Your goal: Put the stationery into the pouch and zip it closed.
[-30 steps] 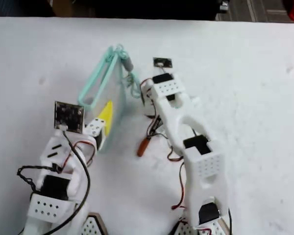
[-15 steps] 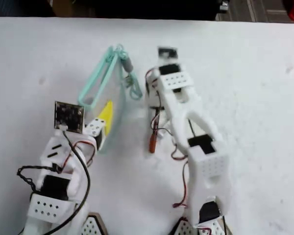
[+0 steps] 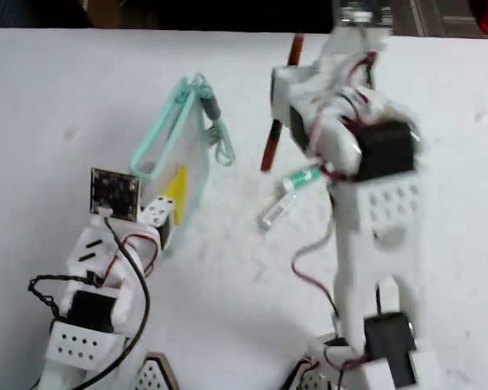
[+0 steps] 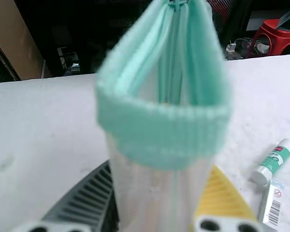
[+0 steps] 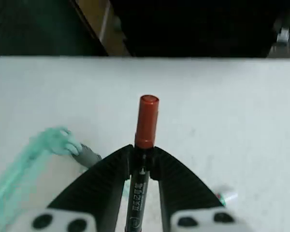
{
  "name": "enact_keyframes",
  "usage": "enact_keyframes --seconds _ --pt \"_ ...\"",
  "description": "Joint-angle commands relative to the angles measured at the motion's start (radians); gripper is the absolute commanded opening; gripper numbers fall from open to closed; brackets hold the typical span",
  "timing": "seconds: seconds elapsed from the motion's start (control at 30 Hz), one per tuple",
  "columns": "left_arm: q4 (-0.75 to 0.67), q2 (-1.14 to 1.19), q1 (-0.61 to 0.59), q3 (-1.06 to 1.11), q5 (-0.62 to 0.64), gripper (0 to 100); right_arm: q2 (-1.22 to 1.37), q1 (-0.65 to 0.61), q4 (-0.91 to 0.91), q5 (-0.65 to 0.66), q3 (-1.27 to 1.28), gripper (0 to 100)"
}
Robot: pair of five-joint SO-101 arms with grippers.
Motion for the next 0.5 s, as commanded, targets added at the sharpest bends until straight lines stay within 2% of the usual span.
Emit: enact_keyframes --seconds 0.0,0.23,0.47 --pt "-0.014 -0.016 0.041 -0.006 0.005 20 -0.12 -0.062 -0.139 0.021 -0.04 1.7" --pt "-0.021 -0.016 0.053 0.009 0.003 20 -0.159 -0.269 -0.3 0.021 -0.038 1.7" --pt "-0.021 -0.016 0.051 0.009 0.003 20 -0.13 -0.352 -0.318 0.021 0.002 1.7"
